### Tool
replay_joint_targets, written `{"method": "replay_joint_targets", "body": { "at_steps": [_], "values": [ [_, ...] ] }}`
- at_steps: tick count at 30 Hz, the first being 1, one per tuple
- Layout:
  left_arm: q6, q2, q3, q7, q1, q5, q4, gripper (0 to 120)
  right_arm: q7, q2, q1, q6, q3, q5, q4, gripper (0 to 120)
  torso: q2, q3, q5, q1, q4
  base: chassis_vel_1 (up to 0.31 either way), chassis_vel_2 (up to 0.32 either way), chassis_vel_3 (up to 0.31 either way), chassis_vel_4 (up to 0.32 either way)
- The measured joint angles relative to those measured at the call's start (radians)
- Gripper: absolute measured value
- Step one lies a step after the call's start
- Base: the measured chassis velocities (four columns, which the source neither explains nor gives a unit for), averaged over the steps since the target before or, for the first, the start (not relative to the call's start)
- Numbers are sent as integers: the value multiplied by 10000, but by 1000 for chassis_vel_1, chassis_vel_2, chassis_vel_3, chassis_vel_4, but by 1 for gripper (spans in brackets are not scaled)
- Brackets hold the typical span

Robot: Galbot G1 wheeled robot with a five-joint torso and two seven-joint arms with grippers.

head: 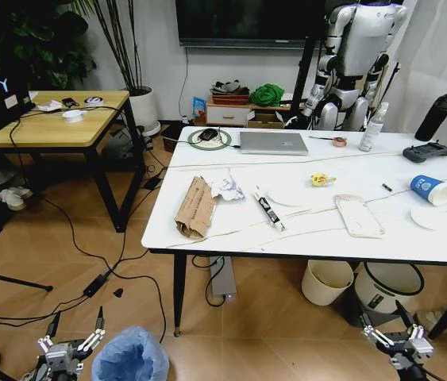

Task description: Pick up the trash bin and place the trash from the table into it.

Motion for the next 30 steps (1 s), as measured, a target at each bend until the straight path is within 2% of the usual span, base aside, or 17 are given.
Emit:
{"method": "replay_joint_targets", "body": {
  "at_steps": [13, 30],
  "values": [
    [167, -99, 8, 11, -77, 39, 36, 100, 14, -74, 96, -50, -26, 16, -80, 100, -32, -20, 0, -15, 0, 0, 0, 0, 0],
    [191, -236, 89, 78, -213, 147, 233, 100, 21, -133, 201, -25, -38, 73, -201, 100, -889, -491, 0, -396, 0, 0, 0, 0, 0]
  ]
}}
